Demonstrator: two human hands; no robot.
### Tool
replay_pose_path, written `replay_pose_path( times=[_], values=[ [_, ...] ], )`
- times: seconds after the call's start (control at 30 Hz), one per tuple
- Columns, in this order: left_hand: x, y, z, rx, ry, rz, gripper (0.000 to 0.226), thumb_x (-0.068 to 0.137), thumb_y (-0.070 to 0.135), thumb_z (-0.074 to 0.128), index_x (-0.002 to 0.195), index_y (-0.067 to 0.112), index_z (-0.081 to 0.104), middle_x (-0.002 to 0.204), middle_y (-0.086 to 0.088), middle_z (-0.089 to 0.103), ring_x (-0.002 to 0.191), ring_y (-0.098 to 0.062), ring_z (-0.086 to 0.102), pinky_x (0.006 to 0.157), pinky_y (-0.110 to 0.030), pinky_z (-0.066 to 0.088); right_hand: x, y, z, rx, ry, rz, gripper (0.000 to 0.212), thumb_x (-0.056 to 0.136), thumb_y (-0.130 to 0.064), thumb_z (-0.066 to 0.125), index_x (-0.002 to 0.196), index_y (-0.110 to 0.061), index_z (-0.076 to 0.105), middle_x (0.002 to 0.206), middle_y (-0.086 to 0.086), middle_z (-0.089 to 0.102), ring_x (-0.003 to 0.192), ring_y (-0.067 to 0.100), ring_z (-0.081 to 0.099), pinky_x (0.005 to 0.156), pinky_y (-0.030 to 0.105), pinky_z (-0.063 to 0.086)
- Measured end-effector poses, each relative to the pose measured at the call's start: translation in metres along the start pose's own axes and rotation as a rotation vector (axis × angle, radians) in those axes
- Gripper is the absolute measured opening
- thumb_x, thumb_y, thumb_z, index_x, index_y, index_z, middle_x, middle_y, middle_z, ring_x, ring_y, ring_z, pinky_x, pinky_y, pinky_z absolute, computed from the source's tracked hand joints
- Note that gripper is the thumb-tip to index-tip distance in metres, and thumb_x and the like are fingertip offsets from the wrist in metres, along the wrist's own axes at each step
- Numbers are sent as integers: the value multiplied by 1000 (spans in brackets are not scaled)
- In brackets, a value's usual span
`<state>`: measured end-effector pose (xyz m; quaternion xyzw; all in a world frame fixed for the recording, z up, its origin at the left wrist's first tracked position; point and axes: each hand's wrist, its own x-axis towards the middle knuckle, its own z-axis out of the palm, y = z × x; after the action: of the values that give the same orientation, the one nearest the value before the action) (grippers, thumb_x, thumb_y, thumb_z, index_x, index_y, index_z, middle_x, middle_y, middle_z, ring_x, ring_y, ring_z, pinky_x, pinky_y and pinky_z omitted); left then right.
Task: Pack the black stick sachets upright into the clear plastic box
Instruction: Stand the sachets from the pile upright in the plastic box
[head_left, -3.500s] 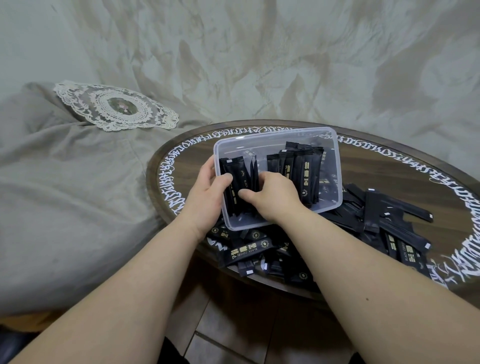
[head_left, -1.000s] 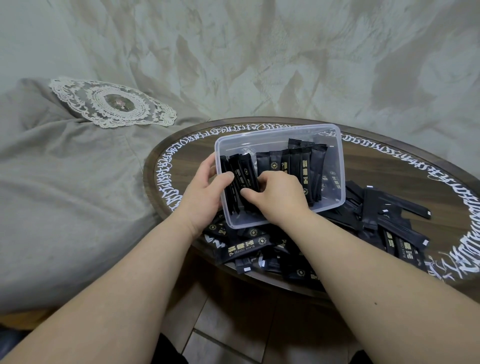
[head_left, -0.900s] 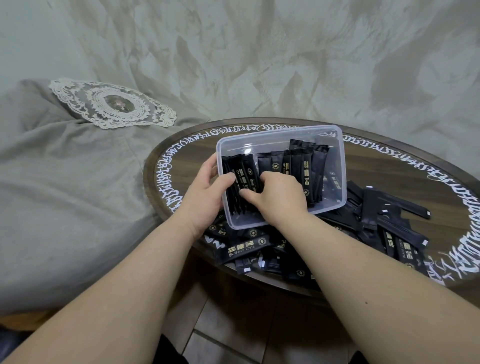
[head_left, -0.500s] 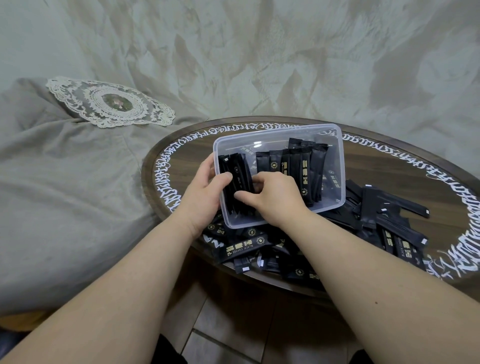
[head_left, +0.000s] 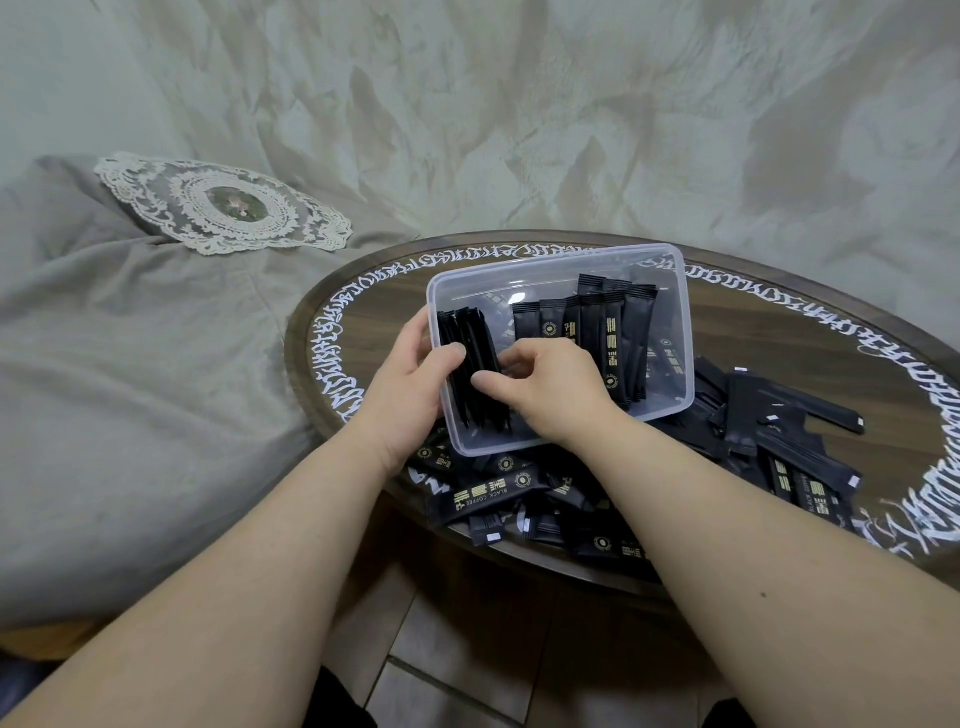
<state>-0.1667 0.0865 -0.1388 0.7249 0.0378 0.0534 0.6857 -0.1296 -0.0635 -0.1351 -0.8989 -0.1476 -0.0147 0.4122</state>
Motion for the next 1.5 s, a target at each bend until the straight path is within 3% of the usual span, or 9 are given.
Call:
replay_pose_path(
  times=[0.17, 0.33, 0.43, 0.53, 0.63, 0.8, 1.0, 1.23, 1.5],
  values=[
    [0, 0, 0, 26, 21, -5, 57, 75, 33, 56, 131, 37, 49, 116, 5, 67, 108, -15, 64, 99, -51, 48, 0, -2, 2, 6, -10, -7, 18, 84, -34, 65, 75, -18, 63, 76, -5, 65, 80, 15, 60, 74, 27, 46],
    [-1, 1, 0, 37, 17, -4, 59, 72, 38, 58, 130, 42, 50, 116, 7, 67, 107, -15, 65, 98, -51, 48, 3, -1, 3, 31, 13, 19, 24, 89, -30, 55, 88, -7, 64, 81, 7, 67, 80, 23, 61, 75, 34, 51],
    [-1, 2, 0, 43, 11, -1, 57, 74, 36, 57, 130, 43, 49, 116, 7, 66, 107, -14, 65, 98, -50, 48, 4, -2, 3, 10, 0, 52, 22, 92, -28, 51, 83, -9, 57, 75, 4, 61, 75, 23, 55, 65, 32, 43],
    [-1, 2, 1, 40, 11, -2, 56, 76, 35, 56, 130, 43, 48, 116, 7, 66, 107, -13, 65, 98, -50, 48, 4, -4, 6, -69, 4, 67, 24, 95, -29, 47, 75, -15, 45, 71, 0, 51, 74, 22, 50, 64, 31, 36],
    [-1, 2, 1, 44, 14, -11, 59, 71, 40, 58, 129, 44, 49, 116, 8, 66, 109, -14, 64, 99, -50, 47, 4, -4, 9, -189, 29, 43, 23, 96, -31, 44, 85, -11, 49, 80, 4, 56, 81, 28, 54, 68, 35, 43],
    [-1, 1, 0, 72, 23, -23, 55, 75, 37, 55, 129, 41, 50, 116, 8, 66, 108, -13, 64, 99, -50, 47, 3, -4, 7, -481, 127, -51, 29, 97, -40, 43, 81, -15, 46, 77, 1, 51, 73, 26, 49, 61, 31, 35],
    [-2, 3, 7, 222, 98, -25, 58, 78, 28, 47, 134, 38, 42, 109, 13, 63, 105, -11, 59, 100, -43, 45, 5, -6, 6, -509, 178, -72, 30, 95, -42, 47, 87, -14, 54, 85, 3, 61, 86, 29, 59, 64, 31, 38],
    [2, 3, 19, 364, 253, 12, 56, 87, 9, 51, 138, 31, 41, 107, 7, 62, 100, -18, 58, 90, -35, 47, 3, -1, 9, -250, 82, -46, 43, 84, -46, 65, 115, -17, 59, 103, 1, 69, 103, 23, 60, 90, 35, 47],
    [4, 1, 21, 352, 298, 36, 54, 86, 7, 51, 134, 31, 46, 99, 13, 62, 92, -10, 59, 77, -27, 44, 0, -3, 8, -266, 52, -26, 36, 77, -46, 72, 79, -19, 49, 82, 1, 63, 83, 23, 58, 70, 32, 42]
  ],
)
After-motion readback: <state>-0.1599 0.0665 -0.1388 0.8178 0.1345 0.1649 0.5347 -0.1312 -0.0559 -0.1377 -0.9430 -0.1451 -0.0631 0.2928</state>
